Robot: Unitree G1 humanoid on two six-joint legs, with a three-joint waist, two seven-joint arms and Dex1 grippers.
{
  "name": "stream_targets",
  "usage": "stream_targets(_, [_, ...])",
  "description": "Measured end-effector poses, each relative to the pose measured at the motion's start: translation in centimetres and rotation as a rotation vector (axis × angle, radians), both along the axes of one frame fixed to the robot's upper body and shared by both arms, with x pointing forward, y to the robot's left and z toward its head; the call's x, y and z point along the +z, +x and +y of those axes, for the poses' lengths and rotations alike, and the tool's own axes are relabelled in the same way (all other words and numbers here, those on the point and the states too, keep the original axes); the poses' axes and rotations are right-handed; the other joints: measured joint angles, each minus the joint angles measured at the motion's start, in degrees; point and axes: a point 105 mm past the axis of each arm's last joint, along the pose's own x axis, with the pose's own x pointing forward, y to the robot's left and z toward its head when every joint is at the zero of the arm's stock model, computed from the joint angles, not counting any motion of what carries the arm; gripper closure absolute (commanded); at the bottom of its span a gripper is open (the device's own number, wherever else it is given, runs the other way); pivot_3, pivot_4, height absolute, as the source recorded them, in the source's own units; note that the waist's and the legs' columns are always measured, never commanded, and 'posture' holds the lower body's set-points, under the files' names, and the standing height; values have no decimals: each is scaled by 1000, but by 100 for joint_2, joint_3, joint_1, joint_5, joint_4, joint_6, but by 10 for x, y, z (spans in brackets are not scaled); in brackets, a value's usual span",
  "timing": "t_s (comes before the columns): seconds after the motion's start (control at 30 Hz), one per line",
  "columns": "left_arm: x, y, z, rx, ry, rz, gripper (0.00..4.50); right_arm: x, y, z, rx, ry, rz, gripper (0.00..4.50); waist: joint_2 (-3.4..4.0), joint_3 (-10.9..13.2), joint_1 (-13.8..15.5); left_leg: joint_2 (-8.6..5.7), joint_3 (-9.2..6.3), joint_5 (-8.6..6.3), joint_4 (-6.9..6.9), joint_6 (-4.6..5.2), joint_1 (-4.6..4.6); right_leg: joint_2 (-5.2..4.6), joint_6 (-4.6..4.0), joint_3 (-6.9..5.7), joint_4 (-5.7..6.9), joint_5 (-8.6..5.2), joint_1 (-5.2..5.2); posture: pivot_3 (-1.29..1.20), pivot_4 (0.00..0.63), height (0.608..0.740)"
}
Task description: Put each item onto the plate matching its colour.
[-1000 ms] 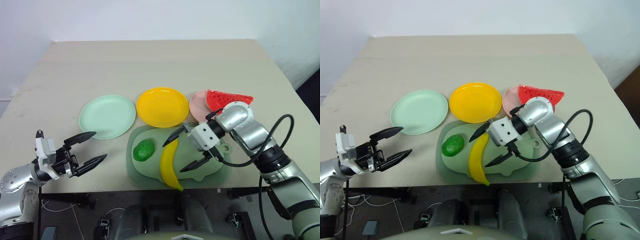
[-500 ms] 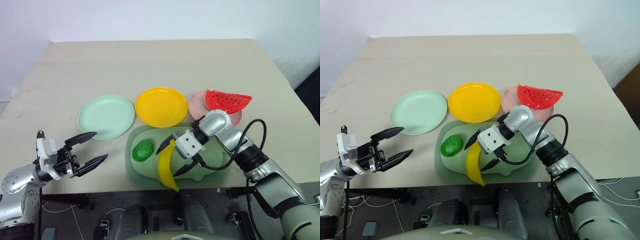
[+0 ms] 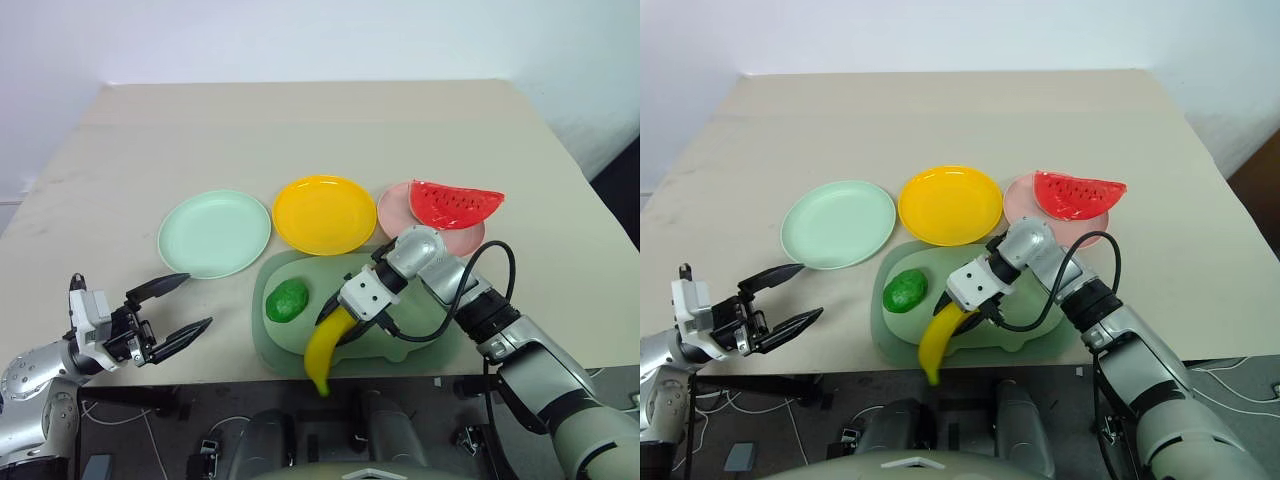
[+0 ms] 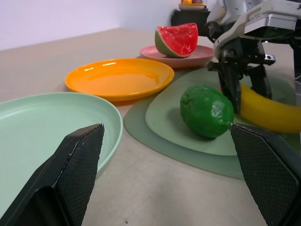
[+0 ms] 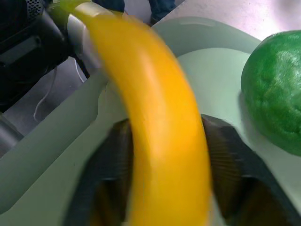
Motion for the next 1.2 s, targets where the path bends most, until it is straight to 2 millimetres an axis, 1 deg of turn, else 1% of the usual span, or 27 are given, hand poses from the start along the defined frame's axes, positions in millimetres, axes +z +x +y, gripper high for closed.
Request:
stream_targets(0.13, [-2,0,2,8,-4,7,0,0,0,-3,-9,-3,5,2881,0,0,12,0,-1,-1,0,2,5,-2,-7,-1,-2,-4,8,0,150,736])
stream_targets(0.23, [-3,1,3,11,-5,9,0,2,0,-12,-33,-15,24,2881,0,0,19,-1,-1,-1,0,2,4,-5,-7,-1,-4,-4,8,0,150,736])
stream_targets(0.33, [-3,1,2,10,-6,9,0,10,-4,-16,-49,12,69,2881,1,1,6,1,-1,-1,-2,2,4,-4,-6,-1,-4,-4,7,0,150,736])
stream_targets(0.43, [-1,3,1,6,-9,2,0,35,-12,-8,-48,109,156,2881,1,1,-13,6,0,-3,-3,5,7,0,0,-1,-2,0,6,0,150,736])
stream_targets(0.57, [-1,3,1,6,-9,0,0,79,-4,6,-84,252,203,2881,1,1,-4,7,-1,-11,-3,20,8,-1,0,-1,0,1,6,0,150,736])
stream_targets(0.67, [1,4,0,6,-10,-6,0,111,17,22,-180,356,198,2881,1,0,-8,7,-1,-11,-3,20,7,-3,-2,-1,0,1,5,0,150,736])
stream_targets(0.73, [1,5,0,8,-10,-6,0,118,41,29,-306,381,181,2881,1,0,-12,5,0,-2,-3,3,5,-5,-2,-1,1,0,4,0,150,736])
stream_targets(0.8, [1,4,-1,7,-10,-7,0,115,68,33,-464,383,155,2881,0,0,-12,3,0,0,-3,0,-2,-5,-8,-2,0,-3,-2,0,150,736])
stream_targets(0.9, [1,4,-1,7,-10,-5,0,98,102,31,-672,365,125,2881,0,0,-18,0,1,3,-2,-5,-33,-6,-1,-1,0,1,-27,0,150,736])
stream_targets(1.03, [0,2,-1,9,-8,1,0,75,128,23,-851,321,57,2881,2,1,-43,0,2,3,-6,-6,-42,-4,0,-2,0,2,-36,0,150,736])
stream_targets(1.2, [0,1,0,15,-9,2,0,57,146,13,-969,267,-3,2881,3,1,-71,1,2,3,-6,-5,-40,-5,0,-1,-1,2,-34,0,150,736])
